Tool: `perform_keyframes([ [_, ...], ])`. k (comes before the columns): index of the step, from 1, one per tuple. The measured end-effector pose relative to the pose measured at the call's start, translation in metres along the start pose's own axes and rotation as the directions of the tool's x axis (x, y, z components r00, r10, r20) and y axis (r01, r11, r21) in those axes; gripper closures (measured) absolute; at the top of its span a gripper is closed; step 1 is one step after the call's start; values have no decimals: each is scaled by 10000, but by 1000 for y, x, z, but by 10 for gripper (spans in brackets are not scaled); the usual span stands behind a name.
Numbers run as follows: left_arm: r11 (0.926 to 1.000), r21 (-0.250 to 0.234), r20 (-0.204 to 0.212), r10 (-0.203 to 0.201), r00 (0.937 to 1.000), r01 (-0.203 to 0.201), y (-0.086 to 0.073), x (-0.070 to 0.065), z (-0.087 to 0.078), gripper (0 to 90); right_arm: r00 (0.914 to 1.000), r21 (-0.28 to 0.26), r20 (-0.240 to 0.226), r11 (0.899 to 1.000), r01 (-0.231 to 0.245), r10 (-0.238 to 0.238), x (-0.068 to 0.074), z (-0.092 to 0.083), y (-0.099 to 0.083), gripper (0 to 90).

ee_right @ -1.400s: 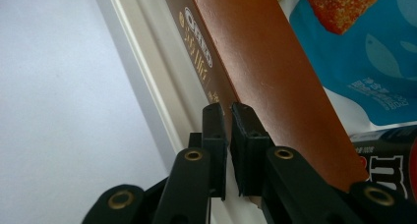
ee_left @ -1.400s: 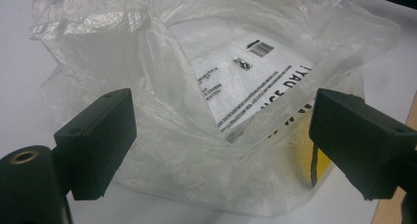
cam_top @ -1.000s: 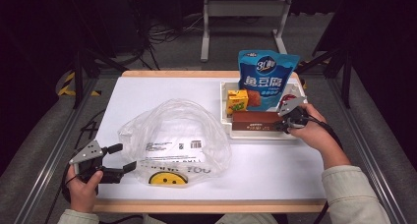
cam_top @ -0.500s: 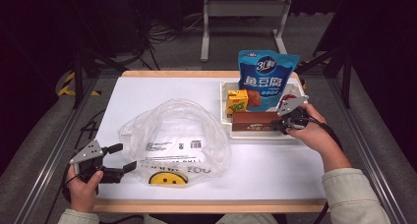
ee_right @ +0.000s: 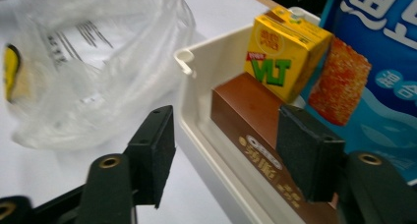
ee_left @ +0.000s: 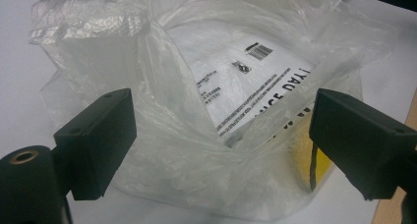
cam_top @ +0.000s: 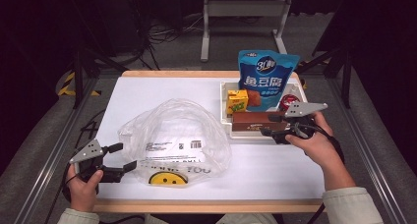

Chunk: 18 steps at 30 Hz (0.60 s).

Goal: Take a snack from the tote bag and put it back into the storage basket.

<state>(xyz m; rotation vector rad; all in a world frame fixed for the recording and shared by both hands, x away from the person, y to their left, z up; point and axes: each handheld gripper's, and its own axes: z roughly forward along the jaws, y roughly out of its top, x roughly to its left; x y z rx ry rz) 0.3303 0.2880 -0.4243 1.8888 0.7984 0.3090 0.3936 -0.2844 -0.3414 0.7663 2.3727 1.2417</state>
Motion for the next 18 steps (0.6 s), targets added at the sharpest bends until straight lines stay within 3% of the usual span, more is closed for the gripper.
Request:
perform_keyframes([
  [7, 9999, 62, 84, 88, 9999, -88, 1, -1, 1, 112, 9996, -621, -164, 9978, -226, 216, 24, -5, -3, 303],
  [18, 9999, 85, 128, 104, 9999, -105, 0, -2, 2, 110, 9998, -505, -187, 9987, -41, 31, 49, 4, -14, 272],
])
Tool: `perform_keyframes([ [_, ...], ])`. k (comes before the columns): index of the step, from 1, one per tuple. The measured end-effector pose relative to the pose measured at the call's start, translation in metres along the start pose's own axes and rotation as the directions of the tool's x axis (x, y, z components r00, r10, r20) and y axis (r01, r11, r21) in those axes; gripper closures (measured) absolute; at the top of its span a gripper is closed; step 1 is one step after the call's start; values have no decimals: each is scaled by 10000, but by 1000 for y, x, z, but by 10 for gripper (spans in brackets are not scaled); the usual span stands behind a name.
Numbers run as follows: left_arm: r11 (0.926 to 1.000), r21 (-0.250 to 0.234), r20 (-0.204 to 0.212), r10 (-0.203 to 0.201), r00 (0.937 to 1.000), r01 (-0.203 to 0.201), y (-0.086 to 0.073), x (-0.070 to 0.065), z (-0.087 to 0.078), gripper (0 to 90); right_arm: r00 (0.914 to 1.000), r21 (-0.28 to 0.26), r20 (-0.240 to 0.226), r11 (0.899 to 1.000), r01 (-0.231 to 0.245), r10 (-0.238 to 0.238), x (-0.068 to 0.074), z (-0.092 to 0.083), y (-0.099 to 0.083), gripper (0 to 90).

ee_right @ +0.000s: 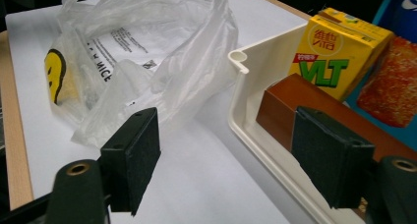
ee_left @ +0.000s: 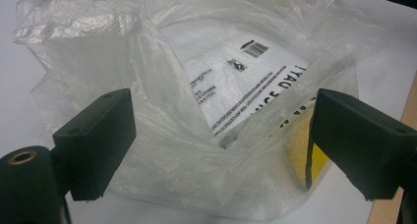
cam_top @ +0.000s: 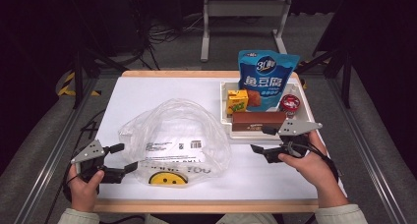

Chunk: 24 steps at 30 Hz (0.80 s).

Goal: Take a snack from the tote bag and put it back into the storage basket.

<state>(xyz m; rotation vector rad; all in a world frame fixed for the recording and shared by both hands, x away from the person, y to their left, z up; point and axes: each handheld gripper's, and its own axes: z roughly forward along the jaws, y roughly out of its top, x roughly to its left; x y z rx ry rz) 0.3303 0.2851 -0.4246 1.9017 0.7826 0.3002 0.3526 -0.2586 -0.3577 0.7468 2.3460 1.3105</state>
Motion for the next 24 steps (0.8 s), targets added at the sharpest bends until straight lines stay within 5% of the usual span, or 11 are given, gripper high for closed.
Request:
perform_keyframes([
  [12, 9995, 170, 135, 258, 9996, -260, 0, -3, 3, 93, 9993, -545, -361, 9984, -123, 103, 11, 18, -22, 271],
  [24, 9991, 18, 277, 413, 9988, -413, -1, -5, 6, 59, 9996, -118, -270, 9999, -45, 42, 11, 34, -43, 261],
])
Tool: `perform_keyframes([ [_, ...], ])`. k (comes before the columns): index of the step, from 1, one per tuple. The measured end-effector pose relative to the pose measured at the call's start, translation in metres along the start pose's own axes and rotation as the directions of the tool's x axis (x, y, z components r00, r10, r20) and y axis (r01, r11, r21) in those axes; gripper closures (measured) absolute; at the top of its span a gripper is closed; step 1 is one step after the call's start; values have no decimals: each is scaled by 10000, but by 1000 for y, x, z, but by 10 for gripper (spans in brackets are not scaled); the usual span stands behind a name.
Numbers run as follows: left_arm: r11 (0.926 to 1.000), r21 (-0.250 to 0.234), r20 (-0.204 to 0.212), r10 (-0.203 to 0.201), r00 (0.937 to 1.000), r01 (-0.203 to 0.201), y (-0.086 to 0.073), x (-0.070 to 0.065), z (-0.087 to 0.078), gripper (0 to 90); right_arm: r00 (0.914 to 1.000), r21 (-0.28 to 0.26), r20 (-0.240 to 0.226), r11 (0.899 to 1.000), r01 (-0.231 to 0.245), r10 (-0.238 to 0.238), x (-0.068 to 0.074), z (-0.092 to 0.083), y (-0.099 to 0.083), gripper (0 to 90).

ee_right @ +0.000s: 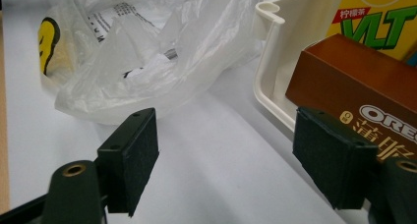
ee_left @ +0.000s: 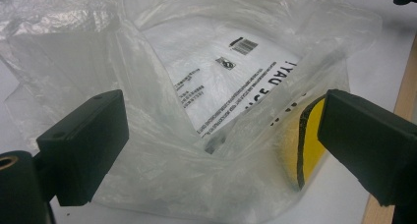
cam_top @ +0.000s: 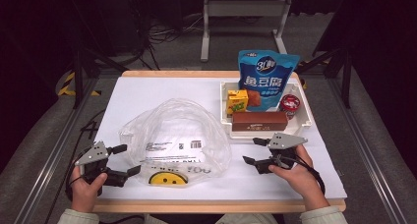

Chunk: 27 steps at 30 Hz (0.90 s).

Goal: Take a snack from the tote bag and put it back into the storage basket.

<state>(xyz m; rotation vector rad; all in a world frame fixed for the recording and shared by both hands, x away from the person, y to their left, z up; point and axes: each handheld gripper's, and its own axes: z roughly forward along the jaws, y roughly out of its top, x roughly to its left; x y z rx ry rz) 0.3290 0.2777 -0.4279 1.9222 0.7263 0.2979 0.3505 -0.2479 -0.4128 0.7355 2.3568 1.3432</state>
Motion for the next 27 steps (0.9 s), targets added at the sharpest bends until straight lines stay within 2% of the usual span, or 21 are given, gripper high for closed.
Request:
perform_keyframes([
  [4, 9998, -181, -96, 42, 9999, -44, -2, -2, 0, 77, 9998, -21, -44, 9998, -190, 190, -1, 5, -5, 261],
  [8, 9998, -28, -148, 180, 9997, -181, -3, -4, 1, 78, 9986, -40, -241, 9989, -469, 468, -1, 7, -10, 250],
  [13, 9999, 0, -151, 151, 9998, -151, -5, -4, 1, 77, 9996, 439, -138, 9988, -236, 242, 1, 15, -16, 247],
  [18, 9992, 81, -39, 398, 9992, -398, -6, -3, 2, 69, 9998, 684, -130, 9976, -119, 128, 2, 20, -19, 236],
  [20, 9994, 115, 1, 330, 9995, -330, -6, -4, 3, 67, 9998, 847, -162, 9964, -89, 103, 2, 22, -20, 222],
  [27, 9987, 220, 15, 452, 9990, -452, -7, -3, 3, 63, 9999, 1340, 144, 9910, 27, -47, 1, 27, -24, 185],
])
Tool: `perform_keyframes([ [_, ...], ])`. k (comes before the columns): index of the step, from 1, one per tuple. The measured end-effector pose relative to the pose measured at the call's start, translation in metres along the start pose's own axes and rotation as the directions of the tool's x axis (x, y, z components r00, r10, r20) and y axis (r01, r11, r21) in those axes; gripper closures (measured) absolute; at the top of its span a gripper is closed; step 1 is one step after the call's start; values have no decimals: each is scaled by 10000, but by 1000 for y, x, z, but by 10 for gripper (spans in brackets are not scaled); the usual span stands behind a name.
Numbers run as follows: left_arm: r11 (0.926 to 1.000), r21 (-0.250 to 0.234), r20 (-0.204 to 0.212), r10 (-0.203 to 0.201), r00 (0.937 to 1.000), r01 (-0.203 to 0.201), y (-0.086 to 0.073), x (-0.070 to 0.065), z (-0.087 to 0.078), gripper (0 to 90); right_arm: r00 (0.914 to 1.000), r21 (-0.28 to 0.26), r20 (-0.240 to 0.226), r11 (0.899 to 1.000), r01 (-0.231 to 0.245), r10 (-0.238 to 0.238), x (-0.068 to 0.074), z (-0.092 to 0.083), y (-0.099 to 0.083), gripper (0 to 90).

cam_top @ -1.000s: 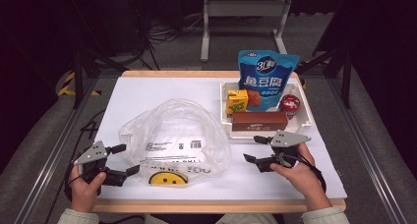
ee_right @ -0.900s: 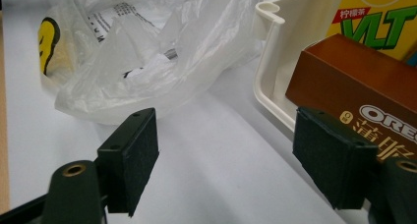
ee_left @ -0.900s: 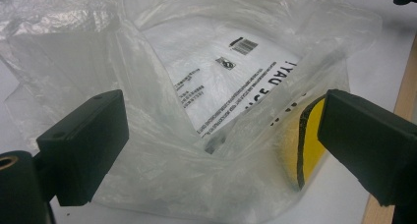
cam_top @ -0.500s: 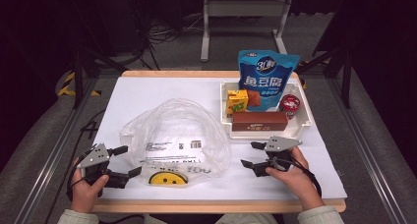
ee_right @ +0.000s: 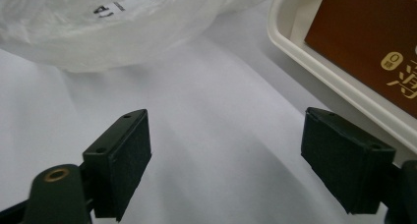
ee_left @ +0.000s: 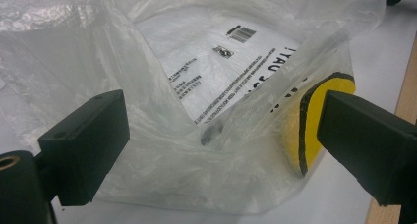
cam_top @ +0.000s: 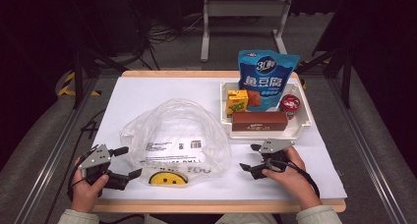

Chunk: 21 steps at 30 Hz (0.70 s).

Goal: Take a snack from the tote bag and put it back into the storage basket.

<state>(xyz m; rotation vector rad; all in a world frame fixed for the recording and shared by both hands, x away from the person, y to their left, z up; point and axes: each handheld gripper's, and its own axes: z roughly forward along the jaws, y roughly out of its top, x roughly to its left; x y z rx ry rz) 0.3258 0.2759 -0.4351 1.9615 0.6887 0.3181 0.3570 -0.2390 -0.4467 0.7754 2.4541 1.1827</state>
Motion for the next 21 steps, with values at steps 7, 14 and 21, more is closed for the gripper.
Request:
perform_keyframes([
  [7, 10000, 99, -41, -9, 10000, 9, -1, 0, 0, 61, 10000, 961, -90, 9954, -24, 33, -1, 9, 2, 68],
  [14, 9999, 65, -46, -81, 10000, 81, -2, 1, 0, 60, 10000, 1265, -70, 9920, -5, 13, -1, 13, 3, 48],
  [21, 9998, 95, -71, -144, 9999, 145, -2, 2, 1, 59, 10000, 1240, -39, 9923, 31, -26, -1, 12, 3, 47],
])
